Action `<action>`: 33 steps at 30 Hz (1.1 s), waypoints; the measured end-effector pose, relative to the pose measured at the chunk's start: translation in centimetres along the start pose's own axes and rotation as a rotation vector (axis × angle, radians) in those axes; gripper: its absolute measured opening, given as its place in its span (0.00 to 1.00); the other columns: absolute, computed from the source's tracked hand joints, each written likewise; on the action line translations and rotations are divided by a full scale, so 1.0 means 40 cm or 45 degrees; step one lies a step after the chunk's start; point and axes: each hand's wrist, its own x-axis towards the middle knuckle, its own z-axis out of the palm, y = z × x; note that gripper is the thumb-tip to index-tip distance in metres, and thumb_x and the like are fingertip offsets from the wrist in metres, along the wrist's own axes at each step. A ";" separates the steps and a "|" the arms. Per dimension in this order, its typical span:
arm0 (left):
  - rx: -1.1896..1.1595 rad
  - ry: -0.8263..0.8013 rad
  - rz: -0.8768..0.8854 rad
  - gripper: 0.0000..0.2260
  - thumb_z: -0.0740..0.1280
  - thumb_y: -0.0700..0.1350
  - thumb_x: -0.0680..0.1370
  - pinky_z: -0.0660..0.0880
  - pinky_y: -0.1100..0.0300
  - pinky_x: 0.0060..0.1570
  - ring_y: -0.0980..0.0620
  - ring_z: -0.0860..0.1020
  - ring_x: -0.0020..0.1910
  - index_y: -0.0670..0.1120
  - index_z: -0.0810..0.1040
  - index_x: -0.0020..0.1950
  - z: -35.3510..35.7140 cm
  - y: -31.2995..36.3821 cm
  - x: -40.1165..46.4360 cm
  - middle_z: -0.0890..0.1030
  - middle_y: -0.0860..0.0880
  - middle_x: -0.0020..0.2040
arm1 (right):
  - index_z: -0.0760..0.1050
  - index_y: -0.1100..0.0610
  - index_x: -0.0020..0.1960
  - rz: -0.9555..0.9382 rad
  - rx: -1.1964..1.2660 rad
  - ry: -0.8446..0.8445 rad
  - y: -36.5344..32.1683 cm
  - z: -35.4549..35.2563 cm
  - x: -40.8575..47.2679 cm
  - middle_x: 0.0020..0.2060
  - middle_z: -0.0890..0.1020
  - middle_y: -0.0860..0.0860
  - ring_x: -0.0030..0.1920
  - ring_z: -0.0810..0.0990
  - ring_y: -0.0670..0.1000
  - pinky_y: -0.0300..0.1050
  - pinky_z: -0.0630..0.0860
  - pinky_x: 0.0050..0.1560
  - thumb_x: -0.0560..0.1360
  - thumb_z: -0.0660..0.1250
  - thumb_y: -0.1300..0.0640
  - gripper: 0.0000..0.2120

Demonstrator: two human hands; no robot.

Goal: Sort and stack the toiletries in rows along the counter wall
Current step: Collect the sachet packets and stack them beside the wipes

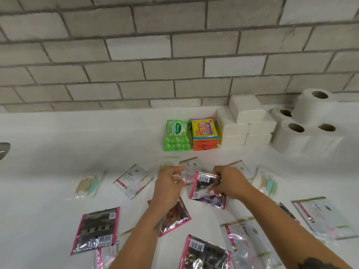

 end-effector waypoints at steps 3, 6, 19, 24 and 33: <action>-0.014 0.036 -0.026 0.10 0.65 0.38 0.76 0.71 0.68 0.44 0.54 0.77 0.49 0.48 0.76 0.56 0.001 0.002 -0.007 0.78 0.50 0.59 | 0.76 0.51 0.38 -0.106 0.345 0.112 0.008 -0.013 -0.030 0.34 0.80 0.50 0.39 0.79 0.52 0.37 0.69 0.34 0.65 0.73 0.65 0.11; -0.001 0.060 -0.078 0.11 0.63 0.36 0.76 0.70 0.68 0.40 0.54 0.76 0.46 0.48 0.77 0.56 -0.003 0.002 -0.012 0.79 0.50 0.56 | 0.83 0.50 0.42 -0.337 0.269 0.326 0.025 0.007 -0.061 0.38 0.84 0.47 0.40 0.80 0.49 0.37 0.72 0.41 0.65 0.70 0.69 0.15; 1.153 -0.266 -0.447 0.39 0.76 0.60 0.63 0.71 0.48 0.63 0.44 0.68 0.66 0.46 0.66 0.67 -0.041 -0.034 -0.042 0.70 0.45 0.65 | 0.74 0.42 0.63 -0.511 -0.251 0.073 0.073 0.084 -0.132 0.61 0.76 0.38 0.58 0.71 0.48 0.46 0.63 0.57 0.72 0.67 0.44 0.19; 1.133 -0.282 -0.455 0.39 0.77 0.61 0.61 0.71 0.49 0.62 0.46 0.72 0.64 0.46 0.66 0.66 -0.052 -0.037 -0.036 0.74 0.48 0.63 | 0.70 0.40 0.66 -0.414 -0.264 -0.052 0.071 0.075 -0.135 0.66 0.71 0.37 0.65 0.66 0.45 0.47 0.59 0.63 0.62 0.49 0.21 0.40; 0.796 -0.313 -0.355 0.13 0.66 0.36 0.73 0.77 0.62 0.46 0.58 0.77 0.36 0.53 0.75 0.33 -0.094 -0.019 -0.025 0.78 0.59 0.38 | 0.80 0.46 0.52 -0.095 0.520 0.127 0.066 0.051 -0.125 0.46 0.83 0.42 0.46 0.79 0.41 0.37 0.74 0.49 0.73 0.69 0.47 0.08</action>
